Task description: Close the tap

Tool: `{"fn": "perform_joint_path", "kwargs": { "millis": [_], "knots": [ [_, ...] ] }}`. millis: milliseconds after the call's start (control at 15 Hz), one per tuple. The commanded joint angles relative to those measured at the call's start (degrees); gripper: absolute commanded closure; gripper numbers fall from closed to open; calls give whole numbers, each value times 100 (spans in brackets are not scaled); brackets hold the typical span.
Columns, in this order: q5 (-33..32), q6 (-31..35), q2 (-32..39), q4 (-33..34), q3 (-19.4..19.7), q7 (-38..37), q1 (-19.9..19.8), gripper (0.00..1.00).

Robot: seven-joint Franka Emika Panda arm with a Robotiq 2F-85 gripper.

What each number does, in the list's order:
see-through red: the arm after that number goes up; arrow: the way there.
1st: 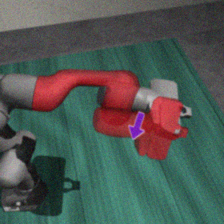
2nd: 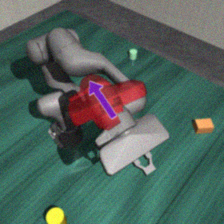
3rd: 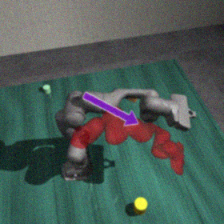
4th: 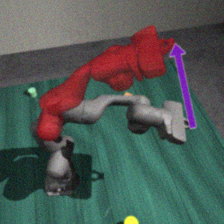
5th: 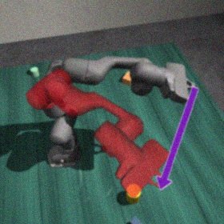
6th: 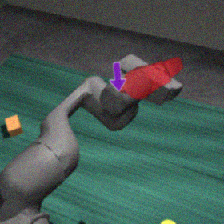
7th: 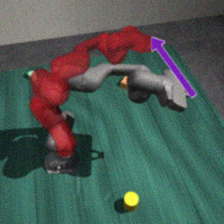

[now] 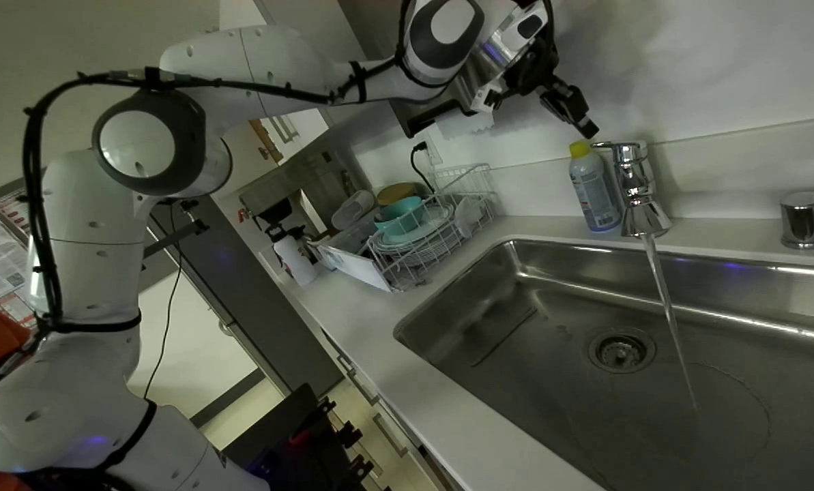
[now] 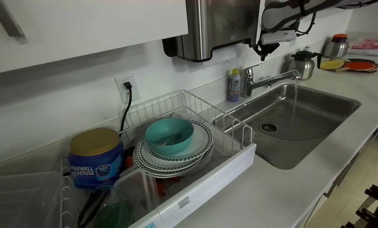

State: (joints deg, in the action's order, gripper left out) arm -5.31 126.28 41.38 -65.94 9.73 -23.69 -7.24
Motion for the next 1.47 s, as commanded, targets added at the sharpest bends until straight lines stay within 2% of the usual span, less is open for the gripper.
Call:
{"fn": "perform_joint_path", "kwargs": {
  "millis": [0, 267, 467, 733, 1400],
  "knots": [
    [205, 205, 169, 160, -51, 280, -114, 100],
    [503, 647, 265, 130, -148, 528, -267, 100],
    [742, 723, 330, 167, -214, 745, -364, 100],
    [890, 240, 355, 298, -285, 978, -439, 100],
    [889, -436, 604, 599, -304, 1133, -427, 100]
  ]
}}
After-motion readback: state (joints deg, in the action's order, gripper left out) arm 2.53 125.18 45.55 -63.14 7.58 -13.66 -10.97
